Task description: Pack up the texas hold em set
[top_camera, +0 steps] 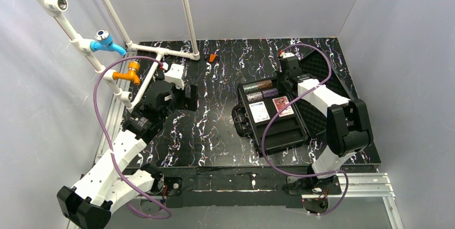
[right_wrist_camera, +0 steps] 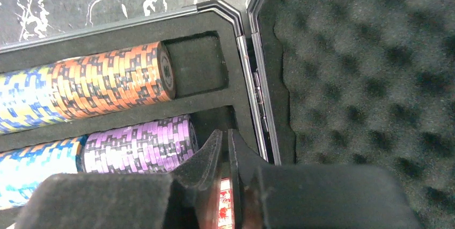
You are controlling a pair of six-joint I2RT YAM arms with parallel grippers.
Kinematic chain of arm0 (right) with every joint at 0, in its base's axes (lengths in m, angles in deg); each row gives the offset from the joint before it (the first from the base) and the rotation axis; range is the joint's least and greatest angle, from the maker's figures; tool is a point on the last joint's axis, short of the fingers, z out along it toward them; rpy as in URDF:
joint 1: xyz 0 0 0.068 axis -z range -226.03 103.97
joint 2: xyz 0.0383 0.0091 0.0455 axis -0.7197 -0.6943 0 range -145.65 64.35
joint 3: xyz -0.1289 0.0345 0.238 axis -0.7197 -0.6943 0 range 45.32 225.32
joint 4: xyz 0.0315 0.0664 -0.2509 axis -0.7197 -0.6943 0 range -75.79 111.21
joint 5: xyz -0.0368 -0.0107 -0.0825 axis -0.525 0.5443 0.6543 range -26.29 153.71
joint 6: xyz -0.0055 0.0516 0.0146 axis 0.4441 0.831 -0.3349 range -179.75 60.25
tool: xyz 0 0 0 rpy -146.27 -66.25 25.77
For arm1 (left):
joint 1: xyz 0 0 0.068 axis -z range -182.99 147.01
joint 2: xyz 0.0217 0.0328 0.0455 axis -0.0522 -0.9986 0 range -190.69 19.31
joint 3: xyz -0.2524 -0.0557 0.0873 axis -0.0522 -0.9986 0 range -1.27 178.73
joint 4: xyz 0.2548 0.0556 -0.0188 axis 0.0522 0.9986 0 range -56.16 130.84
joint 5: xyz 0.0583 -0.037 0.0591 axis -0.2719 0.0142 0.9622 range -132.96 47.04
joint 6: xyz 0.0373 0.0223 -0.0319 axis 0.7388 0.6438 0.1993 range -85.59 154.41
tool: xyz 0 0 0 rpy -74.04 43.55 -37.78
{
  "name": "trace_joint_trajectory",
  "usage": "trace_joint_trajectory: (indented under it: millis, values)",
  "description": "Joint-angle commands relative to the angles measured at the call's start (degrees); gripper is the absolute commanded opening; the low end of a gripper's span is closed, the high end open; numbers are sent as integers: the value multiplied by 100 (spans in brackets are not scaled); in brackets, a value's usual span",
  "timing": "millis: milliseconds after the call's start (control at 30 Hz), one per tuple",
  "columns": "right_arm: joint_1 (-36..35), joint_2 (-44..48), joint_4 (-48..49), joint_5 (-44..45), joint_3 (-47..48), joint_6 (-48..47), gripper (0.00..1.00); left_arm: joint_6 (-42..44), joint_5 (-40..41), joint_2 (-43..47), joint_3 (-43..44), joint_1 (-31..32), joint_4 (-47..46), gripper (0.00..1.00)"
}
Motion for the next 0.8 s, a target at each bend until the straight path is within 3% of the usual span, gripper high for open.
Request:
trace_joint_trajectory:
  millis: [0, 767]
  values:
    - [46, -118, -214, -376, 319, -420, 16, 53, 39, -17, 212, 26, 60, 95]
    - [72, -227, -66, -1263, 217, -453, 15, 52, 23, -80, 217, 26, 69, 92]
